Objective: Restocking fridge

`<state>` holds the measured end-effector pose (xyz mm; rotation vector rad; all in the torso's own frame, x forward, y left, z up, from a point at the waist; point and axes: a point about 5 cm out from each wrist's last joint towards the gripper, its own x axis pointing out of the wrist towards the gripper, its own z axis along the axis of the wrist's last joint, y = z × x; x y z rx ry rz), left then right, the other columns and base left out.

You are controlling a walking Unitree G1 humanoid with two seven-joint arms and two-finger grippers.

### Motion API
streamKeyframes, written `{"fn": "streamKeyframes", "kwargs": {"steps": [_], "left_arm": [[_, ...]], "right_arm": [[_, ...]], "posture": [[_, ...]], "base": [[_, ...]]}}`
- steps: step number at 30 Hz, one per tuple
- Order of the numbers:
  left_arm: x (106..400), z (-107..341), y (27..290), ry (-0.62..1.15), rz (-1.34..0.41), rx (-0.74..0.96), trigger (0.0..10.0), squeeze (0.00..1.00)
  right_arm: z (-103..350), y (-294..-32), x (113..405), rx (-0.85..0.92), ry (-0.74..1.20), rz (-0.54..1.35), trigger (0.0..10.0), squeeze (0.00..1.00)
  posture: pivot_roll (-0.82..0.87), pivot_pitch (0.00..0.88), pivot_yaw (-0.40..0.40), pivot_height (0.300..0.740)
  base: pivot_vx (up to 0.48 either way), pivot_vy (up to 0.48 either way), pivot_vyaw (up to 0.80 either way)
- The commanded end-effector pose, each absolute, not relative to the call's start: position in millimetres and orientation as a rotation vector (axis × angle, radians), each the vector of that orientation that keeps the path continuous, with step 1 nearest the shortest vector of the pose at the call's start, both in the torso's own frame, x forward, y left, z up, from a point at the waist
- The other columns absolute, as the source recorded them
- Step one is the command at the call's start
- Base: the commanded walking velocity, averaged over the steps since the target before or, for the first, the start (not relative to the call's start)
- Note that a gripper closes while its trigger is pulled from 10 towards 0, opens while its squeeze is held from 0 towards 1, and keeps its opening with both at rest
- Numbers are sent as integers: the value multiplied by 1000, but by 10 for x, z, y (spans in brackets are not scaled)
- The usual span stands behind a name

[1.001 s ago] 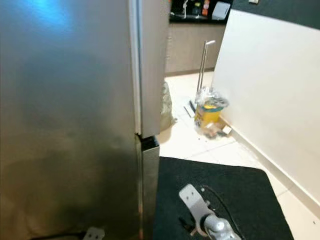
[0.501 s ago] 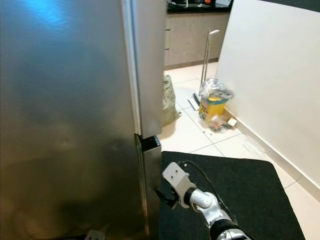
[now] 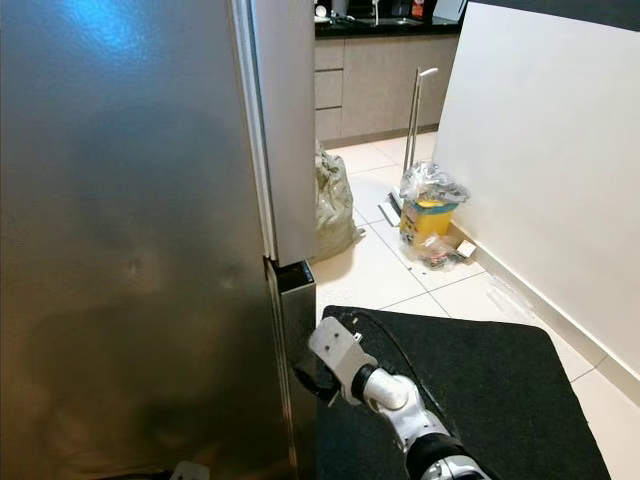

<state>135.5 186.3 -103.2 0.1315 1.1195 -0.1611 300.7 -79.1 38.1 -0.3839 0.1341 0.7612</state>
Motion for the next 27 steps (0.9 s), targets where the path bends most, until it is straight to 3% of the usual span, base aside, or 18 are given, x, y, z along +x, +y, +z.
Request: {"fn": "streamKeyframes", "kwargs": {"steps": [1,12,18,27], "left_arm": [[1318,-1051,1798,1128,-183,131,10000,0],[1324,-1050,1789,1126,-193,138,10000,0],[1324,-1050,1778,1125,-203,144,10000,0],[1324,-1052,1763,1125,-210,146,10000,0]], "right_arm": [[605,-790,3168,-377,28,649,10000,0],[581,-695,3077,-274,25,733,10000,0],[685,-748,3188,-257,-27,538,10000,0],[742,-806,3244,-285,-59,420,10000,0]], "posture": [[-85,0,-34,740],[-82,0,-36,740],[-83,0,-36,740],[-82,0,-37,740]], "base": [[0,0,0],[0,0,0],[0,0,0],[0,0,0]]}}
